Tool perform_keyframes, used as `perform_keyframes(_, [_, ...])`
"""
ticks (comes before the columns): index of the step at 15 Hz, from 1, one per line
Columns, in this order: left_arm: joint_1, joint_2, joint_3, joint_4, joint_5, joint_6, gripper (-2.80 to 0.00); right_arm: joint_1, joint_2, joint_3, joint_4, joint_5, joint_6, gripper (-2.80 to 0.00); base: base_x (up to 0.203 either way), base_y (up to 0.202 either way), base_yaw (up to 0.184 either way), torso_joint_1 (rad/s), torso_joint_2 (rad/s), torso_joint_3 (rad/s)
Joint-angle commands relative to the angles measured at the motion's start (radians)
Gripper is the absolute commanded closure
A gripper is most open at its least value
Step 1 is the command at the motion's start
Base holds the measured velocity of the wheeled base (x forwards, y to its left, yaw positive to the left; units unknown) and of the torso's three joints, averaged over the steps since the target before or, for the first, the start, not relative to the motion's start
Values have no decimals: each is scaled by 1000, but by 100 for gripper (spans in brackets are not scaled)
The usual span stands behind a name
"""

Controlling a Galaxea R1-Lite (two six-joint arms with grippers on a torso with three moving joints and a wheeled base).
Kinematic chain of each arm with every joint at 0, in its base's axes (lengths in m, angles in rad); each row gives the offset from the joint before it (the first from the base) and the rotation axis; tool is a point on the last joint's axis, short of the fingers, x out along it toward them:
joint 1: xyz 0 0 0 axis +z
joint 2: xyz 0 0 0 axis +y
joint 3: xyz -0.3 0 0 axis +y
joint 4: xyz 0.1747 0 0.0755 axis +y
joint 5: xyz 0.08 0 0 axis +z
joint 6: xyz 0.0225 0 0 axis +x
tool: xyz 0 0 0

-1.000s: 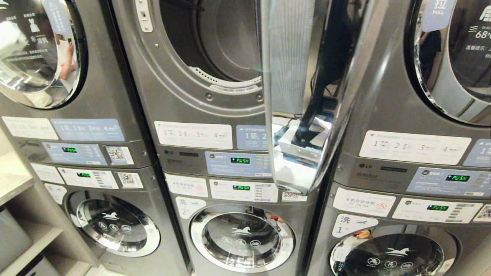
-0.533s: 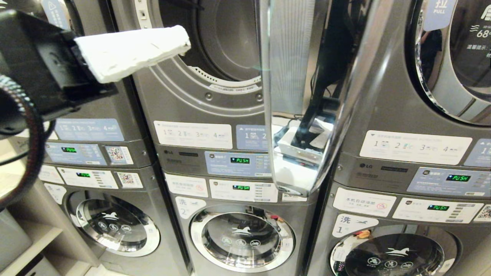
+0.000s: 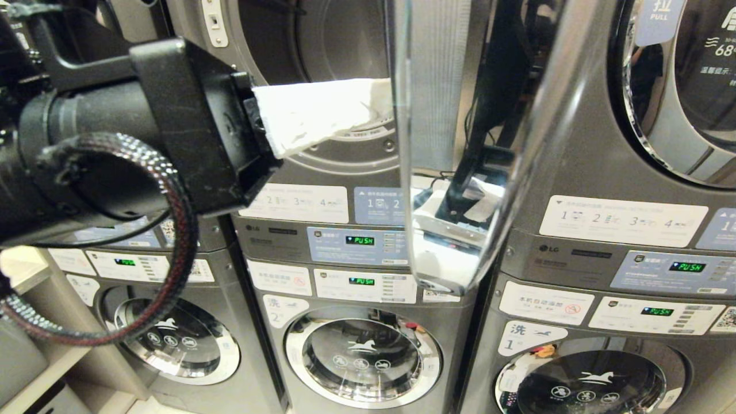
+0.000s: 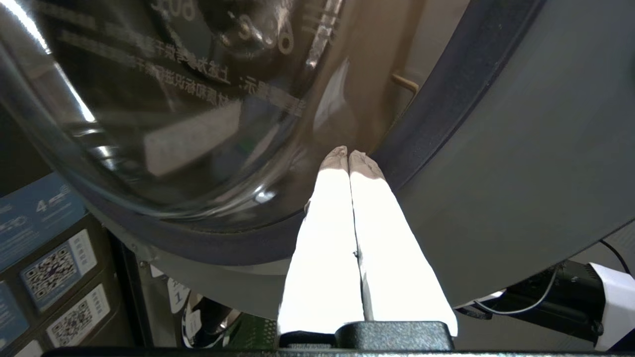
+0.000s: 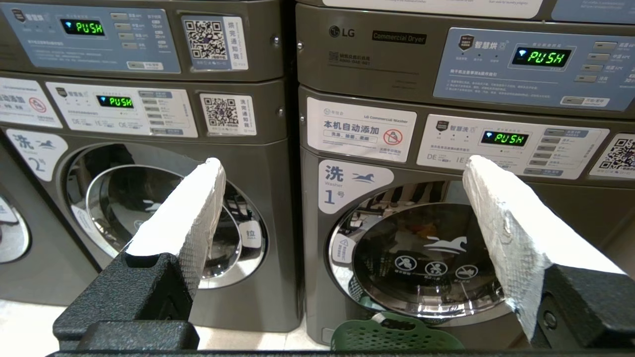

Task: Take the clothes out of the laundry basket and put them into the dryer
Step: Open the dryer

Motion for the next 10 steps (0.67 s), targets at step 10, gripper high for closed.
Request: perform_keyframes(10, [-128,210,-209,3,21,5,0,0,2,5,-3,0,1,-280,0,0,0,0,0,0])
